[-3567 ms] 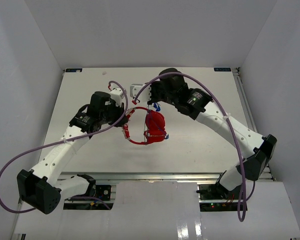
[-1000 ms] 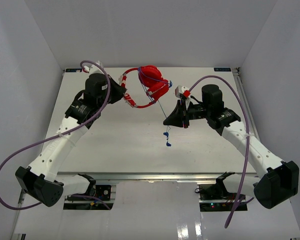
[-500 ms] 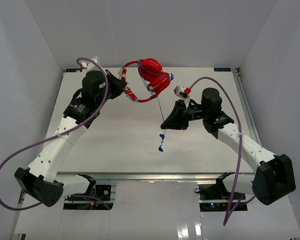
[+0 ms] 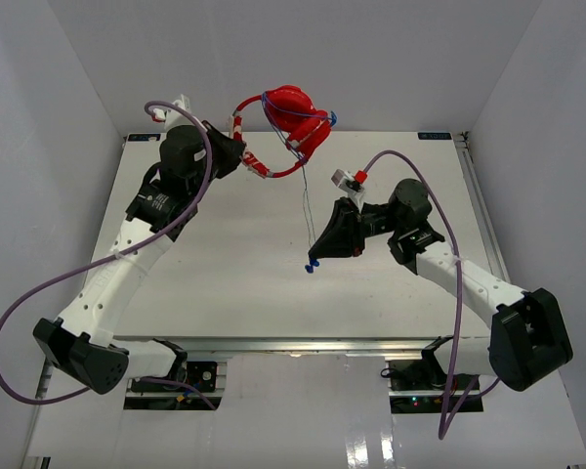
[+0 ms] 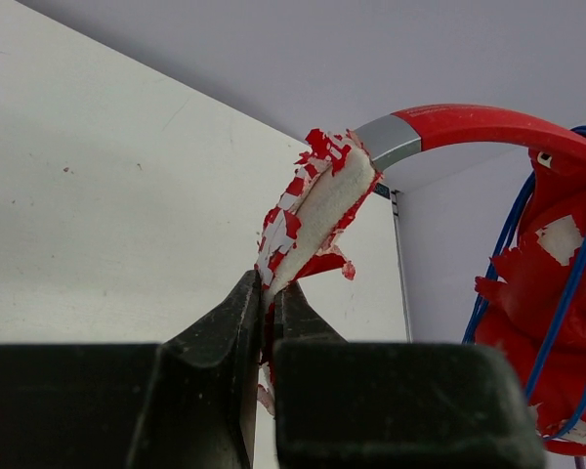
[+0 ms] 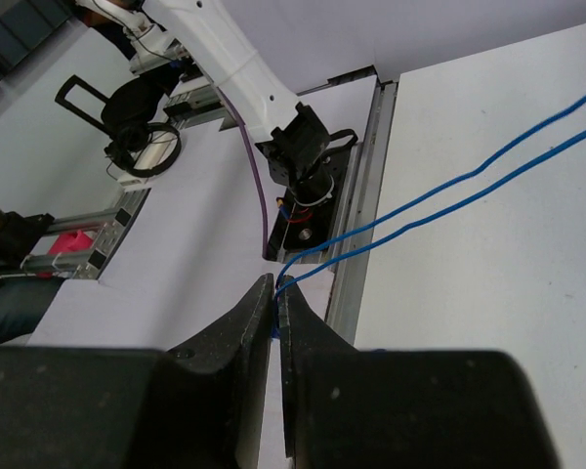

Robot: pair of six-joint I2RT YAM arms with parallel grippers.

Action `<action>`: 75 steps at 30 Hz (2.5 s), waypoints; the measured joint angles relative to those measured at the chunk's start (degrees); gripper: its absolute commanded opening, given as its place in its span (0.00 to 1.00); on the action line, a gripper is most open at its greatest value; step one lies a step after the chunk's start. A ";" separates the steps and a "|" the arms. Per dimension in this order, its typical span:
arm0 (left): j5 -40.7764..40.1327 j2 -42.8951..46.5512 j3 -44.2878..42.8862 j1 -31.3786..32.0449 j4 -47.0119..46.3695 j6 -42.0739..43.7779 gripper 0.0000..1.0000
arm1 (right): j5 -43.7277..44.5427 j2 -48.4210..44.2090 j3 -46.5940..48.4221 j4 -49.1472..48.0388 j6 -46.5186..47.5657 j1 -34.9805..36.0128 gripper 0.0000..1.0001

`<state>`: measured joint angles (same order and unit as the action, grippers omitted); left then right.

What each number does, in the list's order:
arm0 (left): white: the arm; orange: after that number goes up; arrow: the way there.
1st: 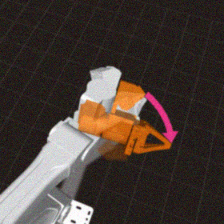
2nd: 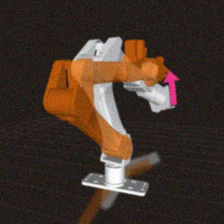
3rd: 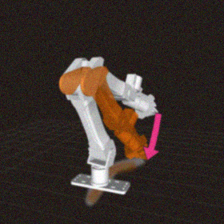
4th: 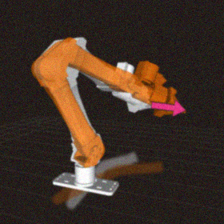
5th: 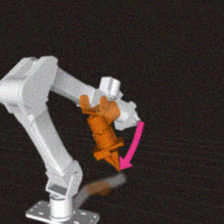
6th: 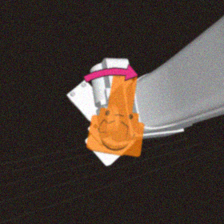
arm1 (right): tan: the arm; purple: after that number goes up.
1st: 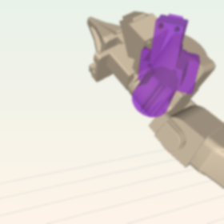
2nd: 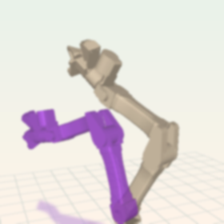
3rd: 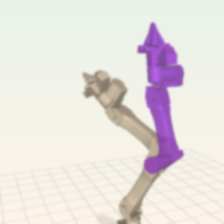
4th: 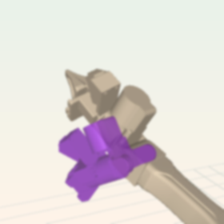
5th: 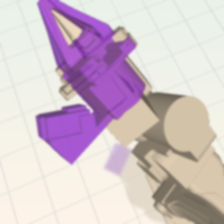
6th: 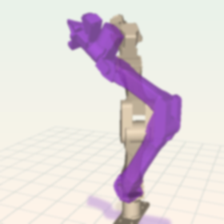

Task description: Wrap the headphones

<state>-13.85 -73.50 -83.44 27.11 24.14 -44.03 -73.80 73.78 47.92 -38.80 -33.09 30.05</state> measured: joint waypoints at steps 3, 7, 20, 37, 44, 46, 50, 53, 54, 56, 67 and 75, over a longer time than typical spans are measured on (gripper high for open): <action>-0.54 -0.40 -0.02 0.00 -0.02 0.04 0.00 | -0.15 0.00 -0.97 -1.66 -1.49 0.43 0.08; -0.70 -1.36 -0.21 0.02 -0.03 0.32 0.00 | -0.05 -0.02 -1.14 -2.12 -2.16 0.47 0.08; -2.61 -2.59 2.55 -0.03 0.61 3.80 0.00 | 8.10 -0.91 11.25 31.23 23.84 0.49 0.08; 6.28 -11.11 10.67 1.91 5.65 13.38 0.00 | 20.00 6.15 19.08 47.25 36.68 0.52 0.08; 11.93 -16.39 10.67 5.21 6.29 16.61 0.00 | 22.22 9.76 20.59 50.59 38.34 0.94 0.08; 13.37 -17.72 10.67 5.84 6.69 17.23 0.00 | 23.30 10.17 21.56 51.34 39.26 1.12 0.08; 15.92 -19.41 10.69 6.98 7.57 17.90 0.00 | 25.74 10.29 21.65 51.49 39.27 1.26 0.08; 17.61 -19.56 10.71 7.40 7.56 17.76 0.00 | 28.15 10.29 20.85 50.62 37.72 1.35 0.08; 18.09 -19.56 10.71 7.51 7.55 17.66 0.00 | 29.01 10.29 20.44 50.35 37.28 1.37 0.08; 19.27 -19.56 10.72 7.59 7.59 17.19 0.00 | 31.30 10.41 19.56 49.86 36.34 1.48 0.08; 22.56 -19.56 10.80 7.63 8.40 15.45 0.00 | 40.46 10.55 17.81 49.86 39.24 1.88 0.35; 21.01 -19.56 10.78 7.63 11.76 15.96 0.00 | 41.93 10.13 18.34 54.81 46.37 2.37 0.46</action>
<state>7.16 -93.06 -72.66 34.74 35.90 -28.07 -31.87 83.91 66.26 16.01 13.28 32.42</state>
